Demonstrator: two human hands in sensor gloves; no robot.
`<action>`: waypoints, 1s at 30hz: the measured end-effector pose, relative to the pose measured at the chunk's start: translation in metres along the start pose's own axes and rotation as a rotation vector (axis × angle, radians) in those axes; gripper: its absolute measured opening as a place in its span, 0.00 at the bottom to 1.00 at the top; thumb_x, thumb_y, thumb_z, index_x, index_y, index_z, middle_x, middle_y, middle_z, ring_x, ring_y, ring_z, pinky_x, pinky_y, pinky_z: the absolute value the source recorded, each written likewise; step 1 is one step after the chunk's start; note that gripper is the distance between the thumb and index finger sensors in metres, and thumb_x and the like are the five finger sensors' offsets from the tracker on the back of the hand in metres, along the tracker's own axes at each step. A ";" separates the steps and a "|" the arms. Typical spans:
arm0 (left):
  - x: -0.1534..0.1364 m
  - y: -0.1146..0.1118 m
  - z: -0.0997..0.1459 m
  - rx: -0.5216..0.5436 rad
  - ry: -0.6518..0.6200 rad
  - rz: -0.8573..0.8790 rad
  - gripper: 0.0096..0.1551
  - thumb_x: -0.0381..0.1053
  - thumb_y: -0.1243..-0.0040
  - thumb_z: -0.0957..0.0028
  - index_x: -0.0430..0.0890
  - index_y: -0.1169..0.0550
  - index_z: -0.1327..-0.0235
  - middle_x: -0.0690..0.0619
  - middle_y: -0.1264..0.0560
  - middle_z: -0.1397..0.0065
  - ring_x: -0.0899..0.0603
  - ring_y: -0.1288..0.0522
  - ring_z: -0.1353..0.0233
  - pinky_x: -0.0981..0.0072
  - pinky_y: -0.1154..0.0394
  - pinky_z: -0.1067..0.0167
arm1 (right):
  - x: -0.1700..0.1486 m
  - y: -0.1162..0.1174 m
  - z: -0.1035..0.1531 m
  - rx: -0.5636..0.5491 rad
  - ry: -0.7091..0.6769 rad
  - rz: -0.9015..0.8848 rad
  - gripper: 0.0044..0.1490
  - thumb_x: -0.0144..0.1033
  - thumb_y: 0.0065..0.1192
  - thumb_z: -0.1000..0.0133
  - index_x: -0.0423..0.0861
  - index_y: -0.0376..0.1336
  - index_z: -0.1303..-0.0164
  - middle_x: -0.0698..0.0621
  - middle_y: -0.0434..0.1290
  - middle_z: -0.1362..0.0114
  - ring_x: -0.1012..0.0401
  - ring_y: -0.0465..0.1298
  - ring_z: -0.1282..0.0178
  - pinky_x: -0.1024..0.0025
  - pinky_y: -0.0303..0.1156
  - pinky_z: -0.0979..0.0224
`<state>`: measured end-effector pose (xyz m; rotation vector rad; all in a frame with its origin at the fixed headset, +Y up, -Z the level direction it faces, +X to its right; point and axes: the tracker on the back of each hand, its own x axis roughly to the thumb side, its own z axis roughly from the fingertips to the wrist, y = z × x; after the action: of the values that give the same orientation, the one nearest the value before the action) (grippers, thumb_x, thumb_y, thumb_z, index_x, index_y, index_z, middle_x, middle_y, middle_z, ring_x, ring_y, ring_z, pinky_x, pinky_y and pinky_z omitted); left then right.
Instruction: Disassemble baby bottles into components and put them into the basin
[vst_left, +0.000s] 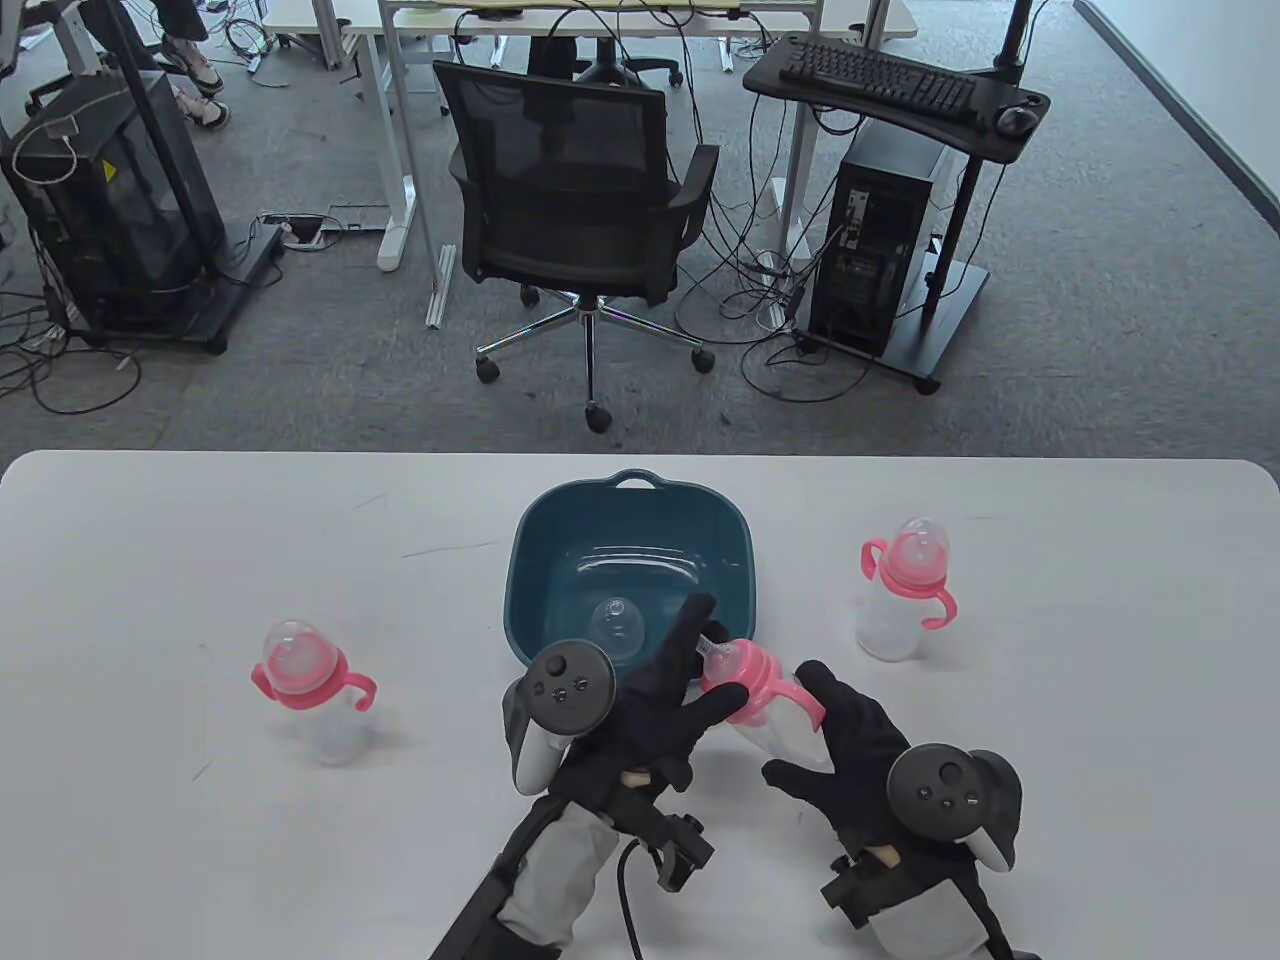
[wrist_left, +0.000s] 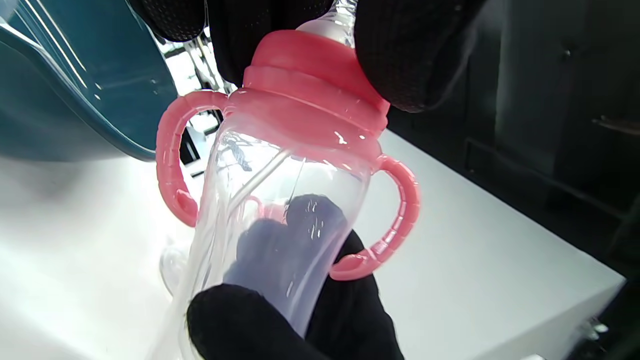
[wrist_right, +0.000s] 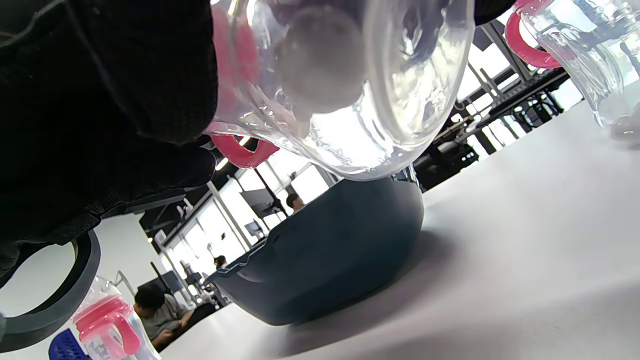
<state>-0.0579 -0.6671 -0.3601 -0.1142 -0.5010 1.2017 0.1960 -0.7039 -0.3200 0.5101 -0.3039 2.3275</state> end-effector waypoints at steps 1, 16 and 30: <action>0.001 0.003 0.000 -0.017 -0.005 0.001 0.47 0.54 0.37 0.46 0.61 0.51 0.20 0.49 0.42 0.19 0.36 0.35 0.20 0.40 0.45 0.24 | 0.000 -0.001 0.000 -0.001 0.001 -0.013 0.59 0.47 0.76 0.48 0.44 0.45 0.17 0.40 0.60 0.20 0.40 0.62 0.24 0.34 0.55 0.26; -0.009 0.011 -0.002 -0.010 -0.001 0.065 0.52 0.58 0.33 0.49 0.58 0.52 0.20 0.51 0.40 0.20 0.38 0.31 0.21 0.42 0.40 0.26 | 0.004 0.000 0.001 0.000 -0.014 -0.012 0.59 0.47 0.76 0.48 0.44 0.44 0.16 0.40 0.60 0.20 0.39 0.62 0.24 0.34 0.55 0.25; -0.009 0.005 -0.001 0.052 -0.016 0.143 0.52 0.60 0.33 0.50 0.60 0.50 0.20 0.51 0.41 0.20 0.37 0.35 0.19 0.41 0.42 0.26 | 0.005 0.008 0.000 0.035 -0.018 -0.028 0.59 0.48 0.75 0.48 0.44 0.44 0.16 0.40 0.59 0.19 0.39 0.62 0.24 0.34 0.54 0.25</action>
<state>-0.0639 -0.6735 -0.3650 -0.0974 -0.4816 1.3553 0.1871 -0.7063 -0.3185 0.5494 -0.2635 2.3057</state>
